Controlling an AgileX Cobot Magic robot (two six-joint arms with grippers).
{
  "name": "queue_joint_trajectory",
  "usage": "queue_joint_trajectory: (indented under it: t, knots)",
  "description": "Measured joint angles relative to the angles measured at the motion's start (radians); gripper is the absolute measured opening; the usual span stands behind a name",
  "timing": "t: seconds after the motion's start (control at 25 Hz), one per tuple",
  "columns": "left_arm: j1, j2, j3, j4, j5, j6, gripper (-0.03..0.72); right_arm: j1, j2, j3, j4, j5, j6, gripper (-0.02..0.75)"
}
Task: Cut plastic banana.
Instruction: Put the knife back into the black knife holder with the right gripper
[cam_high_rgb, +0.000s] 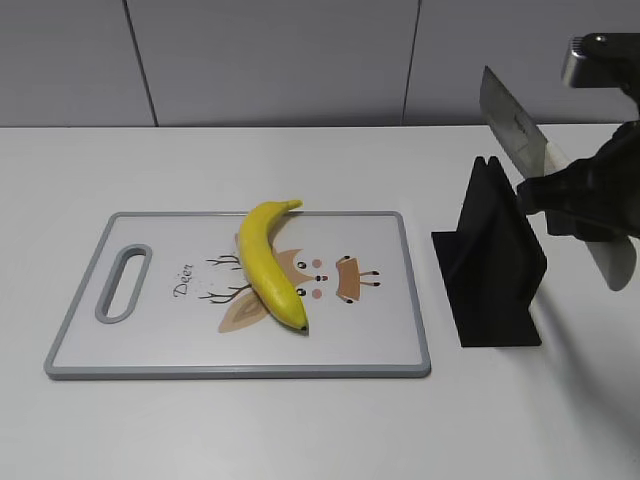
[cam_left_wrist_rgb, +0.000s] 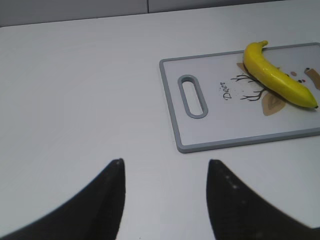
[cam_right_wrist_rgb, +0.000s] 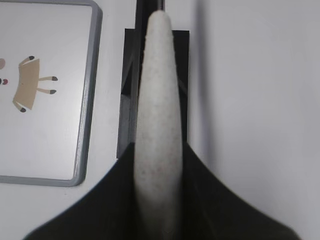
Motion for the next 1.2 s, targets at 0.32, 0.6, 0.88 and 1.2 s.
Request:
queue_joint_trajectory:
  t: [0.32, 0.6, 0.88, 1.2]
  knots:
    - [0.000, 0.000, 0.000, 0.000, 0.000, 0.000, 0.509, 0.000, 0.074, 0.000, 0.083, 0.014, -0.054, 0.178]
    - [0.000, 0.000, 0.000, 0.000, 0.000, 0.000, 0.509, 0.000, 0.080, 0.000, 0.087, 0.031, -0.058, 0.178]
    - [0.000, 0.000, 0.000, 0.000, 0.000, 0.000, 0.509, 0.000, 0.081, 0.000, 0.104, 0.056, -0.063, 0.178]
    - [0.000, 0.000, 0.000, 0.000, 0.000, 0.000, 0.509, 0.000, 0.106, 0.000, 0.170, 0.070, -0.103, 0.178]
